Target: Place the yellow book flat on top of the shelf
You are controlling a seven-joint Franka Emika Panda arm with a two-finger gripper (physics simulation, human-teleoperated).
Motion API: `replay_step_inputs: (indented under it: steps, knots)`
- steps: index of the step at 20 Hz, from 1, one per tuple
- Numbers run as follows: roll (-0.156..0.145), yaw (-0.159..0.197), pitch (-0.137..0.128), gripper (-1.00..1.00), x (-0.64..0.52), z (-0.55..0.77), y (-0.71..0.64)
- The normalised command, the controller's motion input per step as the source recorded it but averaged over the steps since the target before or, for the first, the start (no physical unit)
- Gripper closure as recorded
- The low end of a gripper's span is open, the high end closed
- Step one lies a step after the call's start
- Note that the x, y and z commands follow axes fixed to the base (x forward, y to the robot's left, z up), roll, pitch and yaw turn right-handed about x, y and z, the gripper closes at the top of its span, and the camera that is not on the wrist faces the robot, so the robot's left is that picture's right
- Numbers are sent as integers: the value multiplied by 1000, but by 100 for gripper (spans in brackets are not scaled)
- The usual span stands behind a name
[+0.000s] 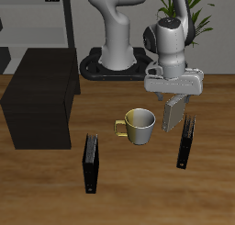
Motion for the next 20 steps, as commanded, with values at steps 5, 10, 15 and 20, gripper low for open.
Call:
replay_step_inputs:
  steps: [5,10,15,20]
  knots:
    - [9,-16,52,-100,111,-295,107]
    - [66,27,49,-100,35,-275,208]
    - [5,-6,35,100,71,-87,-34]
    - [-18,1,-1,100,52,60,-137]
